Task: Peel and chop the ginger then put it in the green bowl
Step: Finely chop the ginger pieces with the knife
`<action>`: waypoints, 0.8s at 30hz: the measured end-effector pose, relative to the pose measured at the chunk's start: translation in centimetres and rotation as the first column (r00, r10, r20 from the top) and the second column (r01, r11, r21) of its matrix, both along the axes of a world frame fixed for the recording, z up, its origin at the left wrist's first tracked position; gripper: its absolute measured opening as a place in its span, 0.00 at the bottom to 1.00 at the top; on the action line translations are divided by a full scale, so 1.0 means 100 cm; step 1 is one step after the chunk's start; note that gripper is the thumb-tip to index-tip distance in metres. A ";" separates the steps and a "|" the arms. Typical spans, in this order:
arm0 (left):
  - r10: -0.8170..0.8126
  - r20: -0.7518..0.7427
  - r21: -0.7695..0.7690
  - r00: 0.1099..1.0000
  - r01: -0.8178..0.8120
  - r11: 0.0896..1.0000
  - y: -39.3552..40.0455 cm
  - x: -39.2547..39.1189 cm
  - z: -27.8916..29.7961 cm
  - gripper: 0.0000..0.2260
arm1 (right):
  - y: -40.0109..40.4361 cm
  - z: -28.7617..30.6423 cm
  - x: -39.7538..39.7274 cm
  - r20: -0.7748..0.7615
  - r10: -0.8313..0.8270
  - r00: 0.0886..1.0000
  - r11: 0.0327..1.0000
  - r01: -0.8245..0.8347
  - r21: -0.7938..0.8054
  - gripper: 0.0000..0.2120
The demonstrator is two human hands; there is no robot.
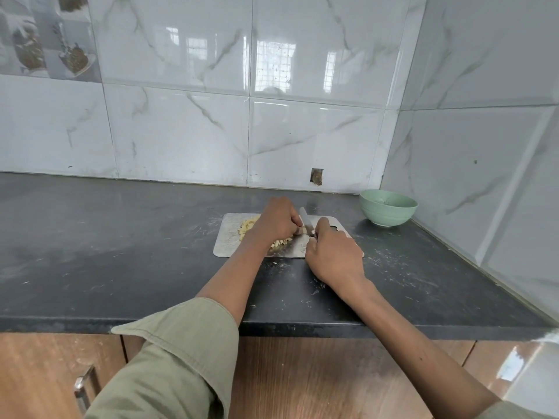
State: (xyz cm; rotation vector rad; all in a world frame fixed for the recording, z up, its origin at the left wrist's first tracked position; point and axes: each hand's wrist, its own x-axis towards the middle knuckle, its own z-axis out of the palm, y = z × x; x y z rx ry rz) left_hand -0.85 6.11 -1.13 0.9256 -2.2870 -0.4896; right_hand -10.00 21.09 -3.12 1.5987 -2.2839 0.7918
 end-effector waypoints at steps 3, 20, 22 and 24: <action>-0.006 -0.003 0.002 1.000 0.006 1.000 0.000 0.000 -0.001 0.07 | -0.002 -0.001 0.000 -0.006 0.012 1.000 1.000 -0.012 0.004 0.09; -0.008 -0.023 -0.015 1.000 0.008 1.000 0.009 0.000 -0.002 0.06 | -0.011 0.001 0.000 -0.031 0.029 0.999 0.999 -0.027 0.044 0.04; -0.003 -0.038 -0.011 0.999 0.002 1.000 0.009 0.000 -0.002 0.05 | -0.011 -0.001 0.000 -0.050 0.006 0.999 1.000 -0.005 0.029 0.05; 0.010 -0.041 -0.003 0.999 -0.010 1.000 0.007 0.000 -0.003 0.05 | -0.011 -0.003 0.000 -0.076 -0.013 0.997 0.999 0.016 0.029 0.09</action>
